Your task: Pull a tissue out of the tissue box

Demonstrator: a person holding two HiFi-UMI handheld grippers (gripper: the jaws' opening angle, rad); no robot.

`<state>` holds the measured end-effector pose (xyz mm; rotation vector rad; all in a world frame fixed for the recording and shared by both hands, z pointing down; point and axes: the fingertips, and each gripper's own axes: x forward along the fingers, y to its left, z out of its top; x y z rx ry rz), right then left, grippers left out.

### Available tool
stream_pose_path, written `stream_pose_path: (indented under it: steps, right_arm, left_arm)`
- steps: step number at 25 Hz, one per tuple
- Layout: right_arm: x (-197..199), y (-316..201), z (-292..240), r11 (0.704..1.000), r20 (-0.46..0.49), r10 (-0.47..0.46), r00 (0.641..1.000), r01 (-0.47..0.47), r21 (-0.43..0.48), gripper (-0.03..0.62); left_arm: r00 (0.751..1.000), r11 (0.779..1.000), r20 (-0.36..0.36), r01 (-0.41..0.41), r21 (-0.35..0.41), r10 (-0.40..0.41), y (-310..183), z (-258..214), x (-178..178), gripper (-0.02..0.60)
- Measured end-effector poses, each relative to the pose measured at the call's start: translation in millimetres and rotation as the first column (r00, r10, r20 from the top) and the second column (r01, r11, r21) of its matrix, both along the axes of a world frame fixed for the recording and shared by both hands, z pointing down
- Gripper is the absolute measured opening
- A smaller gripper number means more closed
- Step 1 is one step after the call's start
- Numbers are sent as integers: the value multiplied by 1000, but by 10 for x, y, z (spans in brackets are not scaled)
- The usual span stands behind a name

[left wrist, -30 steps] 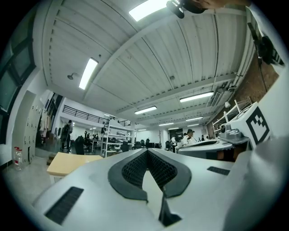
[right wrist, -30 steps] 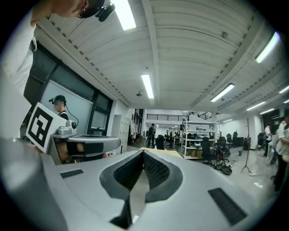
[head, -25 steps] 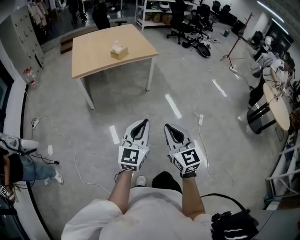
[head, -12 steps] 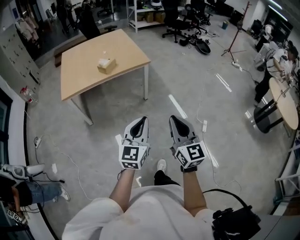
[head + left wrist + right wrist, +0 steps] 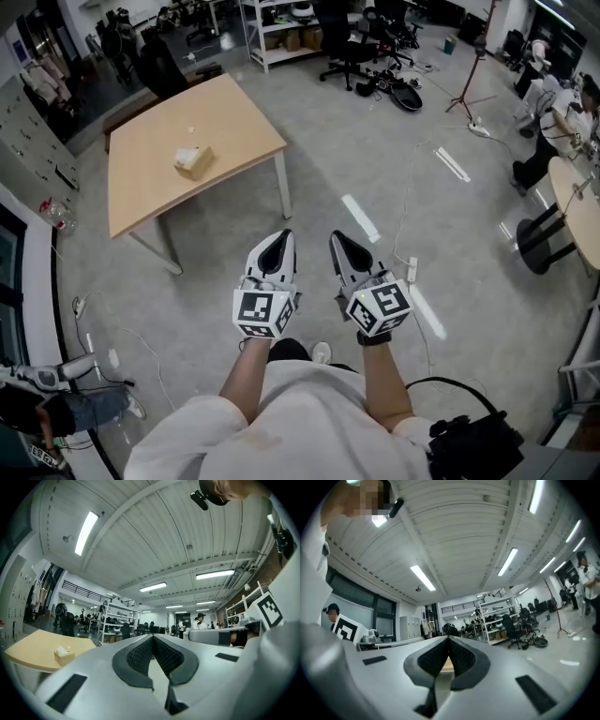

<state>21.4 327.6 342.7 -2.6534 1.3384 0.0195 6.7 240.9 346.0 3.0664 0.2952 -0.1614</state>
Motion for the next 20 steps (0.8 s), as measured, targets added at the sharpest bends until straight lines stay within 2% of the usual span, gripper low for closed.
stream_pose_path:
  steps: [4, 6, 11, 16, 20]
  right_arm:
    - [408, 30, 168, 1000, 67, 9, 998, -9, -9, 3]
    - [647, 5, 182, 1000, 64, 17, 998, -17, -13, 3]
    - [1257, -120, 291, 997, 24, 36, 999, -34, -66, 3]
    - [2132, -369, 223, 995, 3, 62, 998, -61, -79, 3]
    - [2943, -835, 184, 998, 6, 21, 1000, -21, -66, 3]
  left_arm:
    - [999, 999, 51, -9, 36, 8, 70, 101, 377, 0]
    - [998, 999, 58, -23, 46, 20, 79, 108, 617, 0]
    - [999, 999, 36, -41, 0, 41, -37, 170, 1287, 0]
    - [999, 999, 23, -43, -7, 43, -309, 165, 2169, 0]
    - [1000, 1000, 15, 1, -23, -1, -757, 159, 2865, 0]
